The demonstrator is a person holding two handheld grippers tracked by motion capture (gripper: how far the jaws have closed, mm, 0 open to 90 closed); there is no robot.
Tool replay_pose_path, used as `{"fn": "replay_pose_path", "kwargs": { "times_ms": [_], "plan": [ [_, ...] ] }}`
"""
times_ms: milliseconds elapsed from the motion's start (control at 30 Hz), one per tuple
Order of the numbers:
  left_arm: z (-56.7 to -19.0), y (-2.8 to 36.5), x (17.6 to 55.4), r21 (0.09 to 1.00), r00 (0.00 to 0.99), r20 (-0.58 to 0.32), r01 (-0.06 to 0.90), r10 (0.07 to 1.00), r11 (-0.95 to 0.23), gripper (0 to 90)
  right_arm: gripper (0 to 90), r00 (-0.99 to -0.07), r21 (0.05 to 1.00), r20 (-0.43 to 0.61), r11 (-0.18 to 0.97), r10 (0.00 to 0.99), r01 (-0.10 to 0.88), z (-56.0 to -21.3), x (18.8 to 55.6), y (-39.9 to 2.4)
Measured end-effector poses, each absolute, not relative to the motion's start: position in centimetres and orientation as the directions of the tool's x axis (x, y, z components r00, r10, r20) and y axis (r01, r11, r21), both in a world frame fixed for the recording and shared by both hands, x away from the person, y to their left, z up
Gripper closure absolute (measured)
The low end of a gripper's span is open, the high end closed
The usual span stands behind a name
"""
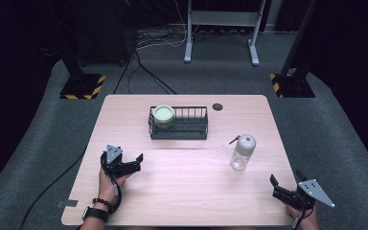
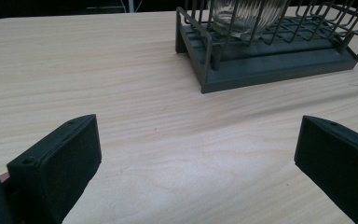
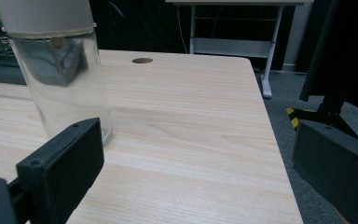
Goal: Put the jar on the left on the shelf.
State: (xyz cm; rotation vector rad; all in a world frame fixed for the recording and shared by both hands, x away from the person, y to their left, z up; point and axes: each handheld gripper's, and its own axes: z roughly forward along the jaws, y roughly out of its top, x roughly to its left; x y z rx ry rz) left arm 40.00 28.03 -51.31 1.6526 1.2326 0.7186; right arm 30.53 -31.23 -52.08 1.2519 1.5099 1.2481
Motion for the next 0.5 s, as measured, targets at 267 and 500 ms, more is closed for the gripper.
{"fn": "replay_pose_path", "kwargs": {
  "times_ms": [267, 500],
  "plan": [
    [-51.6, 29.1, 39.0, 0.912, 0.308, -0.08, 0.406, 0.948, -0.054, 0.4, 1.4, -0.196, 0.979, 0.011, 0.029, 0.981, 0.199, -52.1, 30.5, -31.2],
    [-51.7, 29.9, 38.2, 0.913, 0.298, -0.08, 0.404, 0.951, -0.05, 0.5, 1.4, -0.196, 0.979, 0.012, 0.028, 0.981, 0.2, -52.1, 30.5, -31.2]
  ]
}}
